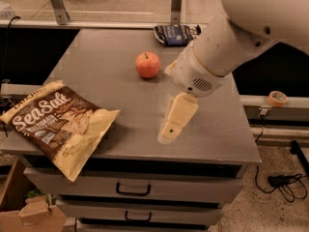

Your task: Move brown chip bag near apple

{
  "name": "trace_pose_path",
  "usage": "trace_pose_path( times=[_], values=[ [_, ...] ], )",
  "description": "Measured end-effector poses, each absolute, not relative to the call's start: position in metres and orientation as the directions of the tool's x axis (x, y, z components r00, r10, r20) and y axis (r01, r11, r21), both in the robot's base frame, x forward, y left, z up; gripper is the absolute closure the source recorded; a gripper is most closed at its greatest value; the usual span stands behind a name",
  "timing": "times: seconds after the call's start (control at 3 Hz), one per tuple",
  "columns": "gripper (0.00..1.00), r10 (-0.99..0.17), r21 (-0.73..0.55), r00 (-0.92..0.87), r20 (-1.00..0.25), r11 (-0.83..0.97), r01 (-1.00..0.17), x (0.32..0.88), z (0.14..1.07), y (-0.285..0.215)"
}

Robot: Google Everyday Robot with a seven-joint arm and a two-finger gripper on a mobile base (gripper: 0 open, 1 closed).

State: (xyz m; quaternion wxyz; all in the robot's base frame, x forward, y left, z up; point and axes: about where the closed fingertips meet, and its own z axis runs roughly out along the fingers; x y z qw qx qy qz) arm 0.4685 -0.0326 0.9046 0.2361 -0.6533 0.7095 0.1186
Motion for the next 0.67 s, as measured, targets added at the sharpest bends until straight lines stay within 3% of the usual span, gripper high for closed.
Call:
trace_pose_path(
  times=[0.67],
  values=[
    [0.0,-0.773,-0.037,-0.135,-0.62,0.202,-0.979,0.487,0.847,0.034]
  ],
)
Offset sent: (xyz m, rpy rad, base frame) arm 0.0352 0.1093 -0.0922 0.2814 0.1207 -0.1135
